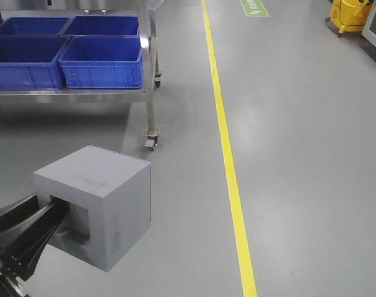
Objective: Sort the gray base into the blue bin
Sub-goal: 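Drive away from the table holding the block in the left gripper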
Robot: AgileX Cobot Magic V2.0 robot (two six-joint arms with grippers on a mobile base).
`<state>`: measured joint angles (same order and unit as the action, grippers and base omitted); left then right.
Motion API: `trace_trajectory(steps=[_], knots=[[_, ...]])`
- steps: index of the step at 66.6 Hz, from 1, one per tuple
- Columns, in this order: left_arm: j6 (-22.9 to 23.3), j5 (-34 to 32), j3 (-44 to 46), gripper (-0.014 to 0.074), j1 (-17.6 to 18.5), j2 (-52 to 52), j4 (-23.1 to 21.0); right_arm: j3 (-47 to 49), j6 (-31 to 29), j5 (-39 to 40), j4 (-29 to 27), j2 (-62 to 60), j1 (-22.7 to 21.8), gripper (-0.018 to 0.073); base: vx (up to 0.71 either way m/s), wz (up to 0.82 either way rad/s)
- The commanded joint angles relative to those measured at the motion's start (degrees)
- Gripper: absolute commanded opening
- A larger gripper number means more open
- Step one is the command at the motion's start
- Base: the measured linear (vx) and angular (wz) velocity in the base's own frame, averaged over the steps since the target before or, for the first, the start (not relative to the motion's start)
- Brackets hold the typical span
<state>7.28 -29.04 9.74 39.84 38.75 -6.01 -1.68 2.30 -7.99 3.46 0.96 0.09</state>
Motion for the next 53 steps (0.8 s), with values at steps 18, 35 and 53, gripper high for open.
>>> trace_trajectory(steps=[18,35,53], knots=[[0.3,-6.4,1.5,-0.0006,0.3,-0.2,-0.2,-1.0,-0.4,4.5,0.4,0.6,0.1,-0.0009,0.39,0.05],[0.3,-6.4,1.5,-0.0006,0.3,-0.2,-0.2,-1.0,-0.4,4.5,0.4,0.6,0.1,-0.0009,0.40,0.10],[0.3,-6.4,1.5,-0.0006,0.3,-0.2,-0.2,-1.0,-0.4,4.5,0.4,0.6,0.1,-0.0009,0.38,0.10]])
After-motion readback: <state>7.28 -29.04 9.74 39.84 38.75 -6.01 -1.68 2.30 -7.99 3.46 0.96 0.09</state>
